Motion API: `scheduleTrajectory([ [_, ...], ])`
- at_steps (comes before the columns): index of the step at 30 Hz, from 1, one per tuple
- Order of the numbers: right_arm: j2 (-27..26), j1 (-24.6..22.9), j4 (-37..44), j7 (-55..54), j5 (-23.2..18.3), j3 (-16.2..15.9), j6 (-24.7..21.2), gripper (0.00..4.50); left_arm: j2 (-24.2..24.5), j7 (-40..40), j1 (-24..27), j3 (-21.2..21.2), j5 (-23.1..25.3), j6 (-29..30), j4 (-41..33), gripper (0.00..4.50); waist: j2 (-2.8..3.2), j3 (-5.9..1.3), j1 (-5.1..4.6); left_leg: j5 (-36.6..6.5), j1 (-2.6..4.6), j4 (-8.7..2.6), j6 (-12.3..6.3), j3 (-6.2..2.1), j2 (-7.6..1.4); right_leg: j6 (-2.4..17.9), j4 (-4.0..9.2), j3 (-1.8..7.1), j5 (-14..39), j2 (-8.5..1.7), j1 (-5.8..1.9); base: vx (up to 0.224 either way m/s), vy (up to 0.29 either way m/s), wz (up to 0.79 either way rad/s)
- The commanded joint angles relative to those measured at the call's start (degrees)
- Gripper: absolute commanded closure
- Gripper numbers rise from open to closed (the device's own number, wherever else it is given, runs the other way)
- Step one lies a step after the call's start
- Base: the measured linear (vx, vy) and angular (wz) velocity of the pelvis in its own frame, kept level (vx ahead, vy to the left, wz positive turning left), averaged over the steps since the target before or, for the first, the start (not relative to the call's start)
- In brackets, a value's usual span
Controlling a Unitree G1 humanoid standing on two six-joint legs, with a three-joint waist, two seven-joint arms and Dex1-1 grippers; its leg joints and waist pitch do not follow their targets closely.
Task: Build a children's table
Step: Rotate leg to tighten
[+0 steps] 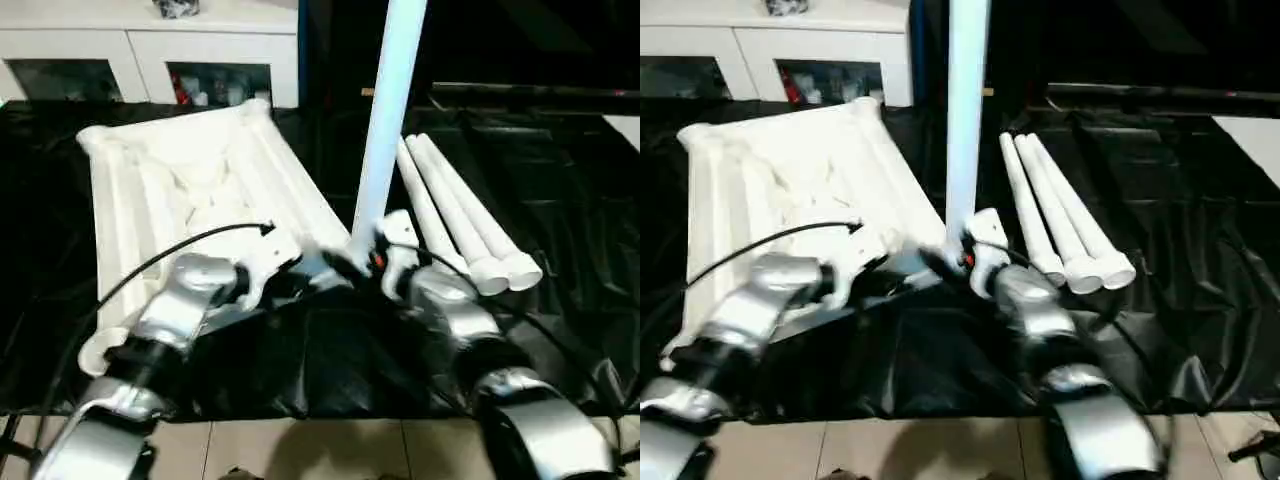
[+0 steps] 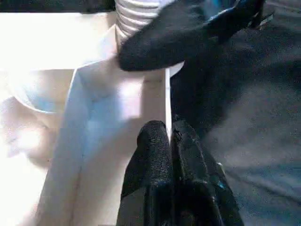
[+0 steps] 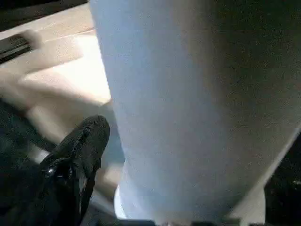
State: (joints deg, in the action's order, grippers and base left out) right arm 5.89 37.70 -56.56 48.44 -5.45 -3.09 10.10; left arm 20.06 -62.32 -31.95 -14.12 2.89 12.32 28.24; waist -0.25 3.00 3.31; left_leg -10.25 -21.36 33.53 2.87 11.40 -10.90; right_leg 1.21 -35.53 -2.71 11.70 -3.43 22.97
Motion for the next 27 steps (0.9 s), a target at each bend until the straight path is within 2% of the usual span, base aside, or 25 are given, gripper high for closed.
scheduleTrajectory([
  [1,0.29,-1.15,2.35,8.33,-0.57,-3.63,-1.24,0.40,-0.65,-5.39,0.29,-2.28,-3.11,-2.82,-1.75,4.50,0.31,-3.60,0.27,-9.53,0.70,-3.48,-4.33,-1.08,-2.91,14.91,3.83,2.57,3.53,-4.58,-2.77,0.000,0.000,0.00],
  [6,3.53,-2.17,4.30,17.77,-0.84,-5.24,-2.61,0.40,1.79,-10.55,0.02,-3.14,-3.17,-4.36,-0.26,4.50,0.28,-3.48,0.82,-11.11,0.87,-3.58,-3.57,-1.06,-3.08,14.85,4.02,2.60,6.55,-4.70,-2.60,0.000,0.000,0.00],
  [8,4.60,-2.53,5.17,21.40,-0.67,-6.09,-3.25,0.74,2.38,-12.69,-0.10,-3.31,-3.56,-4.83,0.41,4.50,0.21,-3.41,0.99,-11.40,0.86,-3.63,-3.32,-1.11,-2.99,14.64,4.15,2.60,7.48,-4.69,-2.62,0.000,0.000,0.00],
  [10,5.48,-2.91,6.13,24.15,-0.46,-7.03,-3.88,0.74,2.92,-14.34,-0.17,-3.76,-3.55,-5.44,0.84,4.50,0.22,-3.46,1.40,-11.41,1.03,-3.62,-3.07,-1.09,-3.09,14.49,4.19,2.66,7.93,-4.78,-2.56,0.000,0.000,0.00],
  [11,6.16,-3.25,6.78,25.91,0.03,-7.90,-3.74,1.05,3.35,-15.75,-0.12,-4.13,-3.63,-5.69,0.88,4.50,0.21,-3.46,1.69,-11.27,1.07,-3.61,-3.08,-1.05,-3.09,14.37,4.16,2.69,7.85,-4.79,-2.48,0.000,0.000,0.00],
  [15,6.60,-3.51,7.58,28.49,0.04,-9.02,-4.62,1.23,4.11,-17.50,-0.19,-4.67,-3.59,-6.37,1.20,4.50,0.15,-3.52,1.82,-10.80,1.03,-3.66,-2.86,-1.13,-3.08,14.40,4.05,2.66,7.47,-4.84,-2.52,0.000,0.000,0.00],
  [17,6.61,-3.67,8.19,29.29,-0.17,-9.26,-5.24,1.57,4.34,-18.11,-0.24,-4.77,-3.63,-6.63,1.44,4.50,0.13,-3.48,1.81,-11.16,0.97,-3.70,-2.77,-1.14,-3.04,14.36,4.06,2.63,7.79,-4.82,-2.53,0.000,0.000,0.00],
  [18,6.50,-3.79,8.55,29.74,-0.21,-9.43,-5.57,1.57,4.52,-18.54,-0.27,-4.79,-3.64,-6.79,1.60,4.50,0.07,-3.48,1.82,-11.15,0.96,-3.72,-2.72,-1.15,-3.06,14.26,4.09,2.63,7.98,-4.87,-2.56,0.000,0.000,0.00],
  [24,5.46,-3.96,8.34,27.50,-0.35,-8.61,-6.16,1.71,4.22,-17.86,-0.62,-3.83,-3.97,-6.83,2.45,4.50,0.23,-3.49,1.85,-11.08,1.07,-3.72,-2.31,-1.14,-3.07,14.23,4.11,2.65,8.19,-4.89,-2.45,0.000,0.000,0.00],
  [25,3.89,-3.37,6.70,21.98,-0.35,-7.05,-7.19,1.72,3.23,-14.56,-1.01,-2.93,-3.64,-5.78,3.08,4.50,0.14,-3.42,1.75,-11.27,1.04,-3.80,-2.01,-1.16,-3.07,14.13,4.14,2.68,8.70,-4.88,-2.45,0.000,0.000,0.00],
  [26,3.89,-3.37,6.70,21.98,-0.35,-7.05,-7.19,1.72,3.23,-14.56,-1.01,-2.93,-3.64,-5.78,3.08,4.50,0.20,-3.30,1.69,-11.88,1.10,-3.88,-1.73,-1.15,-3.03,14.09,4.25,2.68,9.56,-4.86,-2.33,0.000,0.000,0.00],
  [27,2.84,-2.87,5.37,17.52,-0.05,-5.99,-6.47,1.73,2.43,-12.32,-1.34,-2.29,-3.48,-5.01,3.57,4.50,0.19,-3.00,1.41,-14.44,1.27,-4.14,-0.53,-1.32,-2.94,13.21,4.73,2.74,14.41,-5.01,-2.14,0.000,0.000,0.00],
])
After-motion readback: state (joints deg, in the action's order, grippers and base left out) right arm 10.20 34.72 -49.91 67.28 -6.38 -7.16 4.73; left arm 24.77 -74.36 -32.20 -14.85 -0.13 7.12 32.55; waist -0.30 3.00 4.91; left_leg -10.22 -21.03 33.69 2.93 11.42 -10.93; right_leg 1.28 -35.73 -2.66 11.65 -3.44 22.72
